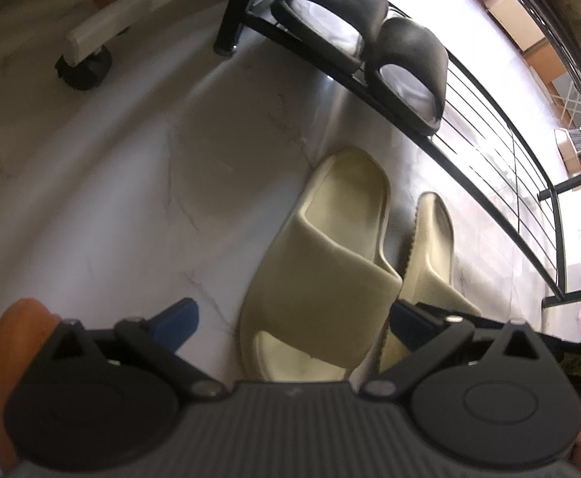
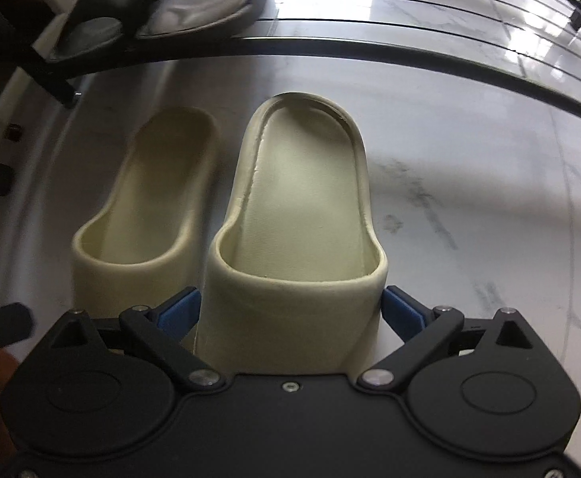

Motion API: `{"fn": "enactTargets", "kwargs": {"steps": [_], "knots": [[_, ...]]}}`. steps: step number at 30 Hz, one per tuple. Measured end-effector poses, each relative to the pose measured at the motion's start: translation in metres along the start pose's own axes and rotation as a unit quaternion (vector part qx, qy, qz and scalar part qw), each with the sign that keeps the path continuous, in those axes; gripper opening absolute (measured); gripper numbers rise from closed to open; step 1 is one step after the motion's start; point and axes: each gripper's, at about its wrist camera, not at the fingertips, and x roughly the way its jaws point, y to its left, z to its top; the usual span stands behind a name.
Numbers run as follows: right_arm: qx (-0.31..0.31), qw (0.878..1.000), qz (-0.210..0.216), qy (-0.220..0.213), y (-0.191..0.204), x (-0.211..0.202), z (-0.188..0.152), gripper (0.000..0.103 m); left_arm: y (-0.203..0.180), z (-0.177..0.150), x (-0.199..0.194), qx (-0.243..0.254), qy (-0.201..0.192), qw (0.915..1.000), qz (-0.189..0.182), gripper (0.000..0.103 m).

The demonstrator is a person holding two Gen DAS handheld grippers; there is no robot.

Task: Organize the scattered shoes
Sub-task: 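Lower the cream slide beside its pair with the right gripper, then nudge the held cream slide flush against its mate with the right gripper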

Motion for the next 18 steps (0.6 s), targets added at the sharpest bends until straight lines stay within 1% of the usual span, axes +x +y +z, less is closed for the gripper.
{"fn": "enactTargets", "kwargs": {"steps": [5,8,13,18], "knots": [[-0.024,1.000,-0.005,0.006,0.011,0.001,-0.001,0.100,-0.002,0.000,0.003,0.003,0.004,1.0000,0.003,0.102],[-0.005,1.000,0.003,0.009,0.007,-0.001,0.003,0.101,-0.002,0.000,0.003,0.002,0.003,1.0000,0.003,0.102],[0.007,1.000,-0.004,-0.005,0.001,-0.008,0.006,0.103,-0.003,0.000,0.002,0.003,0.004,1.0000,0.001,0.102],[0.016,1.000,-0.001,0.000,-0.004,-0.009,0.008,0.103,-0.003,0.000,0.003,0.002,0.004,1.0000,0.001,0.102]]}}
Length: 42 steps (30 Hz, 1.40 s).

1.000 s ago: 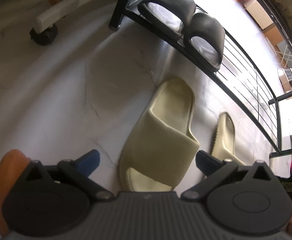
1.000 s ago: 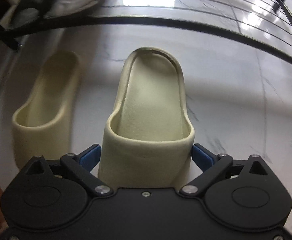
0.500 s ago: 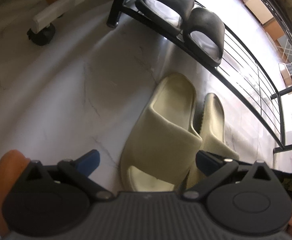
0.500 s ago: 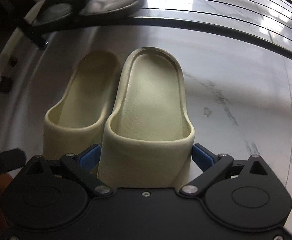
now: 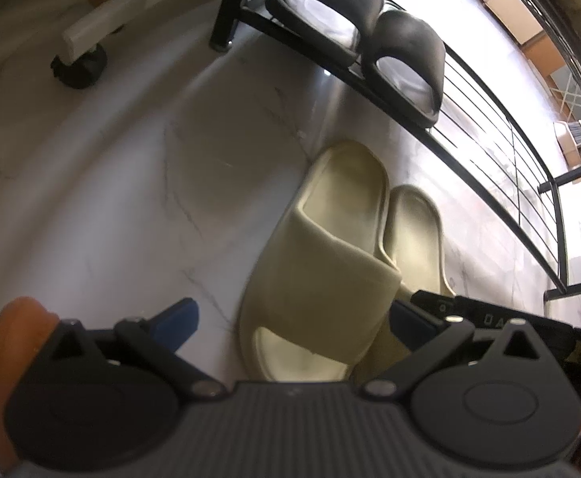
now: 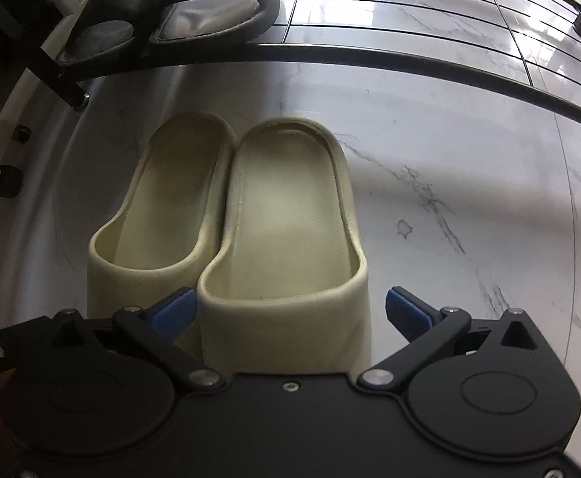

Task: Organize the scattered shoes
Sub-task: 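Nudge the held cream slide flush against its mate with the right gripper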

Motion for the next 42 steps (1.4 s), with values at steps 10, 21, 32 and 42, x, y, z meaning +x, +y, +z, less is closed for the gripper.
{"fn": "enactTargets", "kwargs": {"steps": [10,21,32,42], "knots": [[0.100,0.990,0.053,0.087,-0.028,0.016,-0.010,0.102,0.000,0.001,0.000,-0.004,0.001,1.0000,-0.001,0.102],[0.116,0.990,0.066,0.046,-0.026,0.011,-0.013,0.092,-0.003,0.000,0.000,-0.001,0.002,1.0000,-0.002,0.102],[0.102,0.993,0.050,0.034,-0.024,0.005,-0.009,0.099,-0.003,-0.001,-0.001,-0.002,-0.002,1.0000,0.005,0.102],[0.064,0.997,0.036,0.011,-0.013,-0.006,-0.007,0.101,-0.006,-0.002,-0.001,0.012,-0.007,0.9998,0.014,0.102]]}}
